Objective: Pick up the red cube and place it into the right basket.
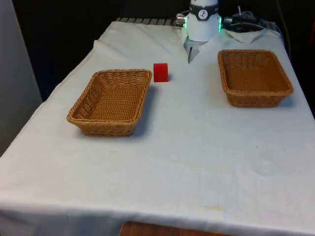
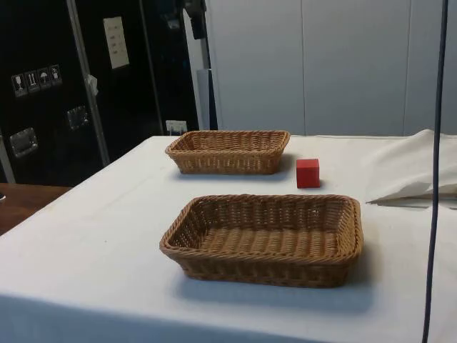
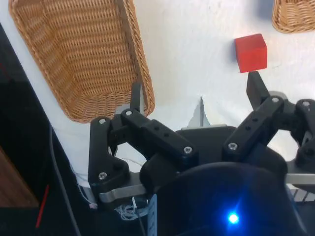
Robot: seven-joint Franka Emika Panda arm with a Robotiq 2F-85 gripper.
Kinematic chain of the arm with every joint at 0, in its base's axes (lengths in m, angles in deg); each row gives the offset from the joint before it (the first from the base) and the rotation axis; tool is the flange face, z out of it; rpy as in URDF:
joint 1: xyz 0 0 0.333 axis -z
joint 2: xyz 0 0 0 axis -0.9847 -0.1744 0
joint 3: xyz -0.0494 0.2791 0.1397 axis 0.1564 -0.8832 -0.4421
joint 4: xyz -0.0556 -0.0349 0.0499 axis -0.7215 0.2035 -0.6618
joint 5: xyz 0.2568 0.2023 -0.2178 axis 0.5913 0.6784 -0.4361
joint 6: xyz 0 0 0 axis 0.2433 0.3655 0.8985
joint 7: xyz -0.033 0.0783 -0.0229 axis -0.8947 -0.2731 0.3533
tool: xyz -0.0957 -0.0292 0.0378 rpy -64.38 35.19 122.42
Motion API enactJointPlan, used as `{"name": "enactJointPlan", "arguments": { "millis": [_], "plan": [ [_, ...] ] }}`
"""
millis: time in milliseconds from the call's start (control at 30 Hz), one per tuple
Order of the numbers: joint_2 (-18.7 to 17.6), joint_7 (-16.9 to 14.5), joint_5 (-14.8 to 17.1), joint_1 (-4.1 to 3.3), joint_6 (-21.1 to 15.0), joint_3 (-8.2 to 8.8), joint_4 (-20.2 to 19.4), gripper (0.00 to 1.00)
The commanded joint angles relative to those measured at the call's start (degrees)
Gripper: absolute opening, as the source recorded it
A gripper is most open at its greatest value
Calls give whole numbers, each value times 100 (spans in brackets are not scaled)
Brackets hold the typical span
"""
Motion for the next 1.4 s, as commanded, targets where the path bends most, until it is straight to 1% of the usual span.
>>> {"name": "enactJointPlan", "arguments": {
  "millis": [0, 33, 200, 300, 333, 367, 500, 633, 667, 700, 800, 833, 933, 967, 1000, 1067, 1233, 1267, 1300, 1333, 1367],
  "plan": [
    [6, 0, 0, 0, 0, 6, -29, 100],
    [92, -17, -29, 6, -52, 23, -126, 100],
    [160, -34, -52, 11, -74, 63, -275, 100],
    [292, -57, -80, 23, -69, 86, -430, 100],
    [229, -63, -34, 23, -11, 92, -372, 100],
    [332, -63, -92, 23, -69, 97, -476, 100],
    [510, -74, -138, 34, -92, 115, -670, 100],
    [773, -74, -212, 46, -143, 115, -951, 100],
    [682, -86, -160, 40, -46, 120, -854, 100],
    [819, -74, -223, 46, -149, 115, -1003, 100],
    [991, -69, -269, 52, -206, 115, -1192, 100],
    [1100, -63, -292, 57, -258, 109, -1324, 100],
    [1266, -57, -332, 63, -332, 109, -1513, 100],
    [1192, -86, -275, 57, -246, 120, -1438, 100],
    [1324, -57, -344, 69, -361, 109, -1581, 100],
    [1484, -52, -384, 74, -424, 109, -1765, 100],
    [1753, -46, -441, 92, -544, 109, -2068, 100],
    [1690, -74, -390, 74, -464, 120, -2011, 100],
    [1799, -46, -453, 92, -567, 109, -2126, 100],
    [1851, -40, -464, 97, -590, 109, -2177, 100],
    [1960, -29, -487, 97, -647, 109, -2309, 100]
  ]
}}
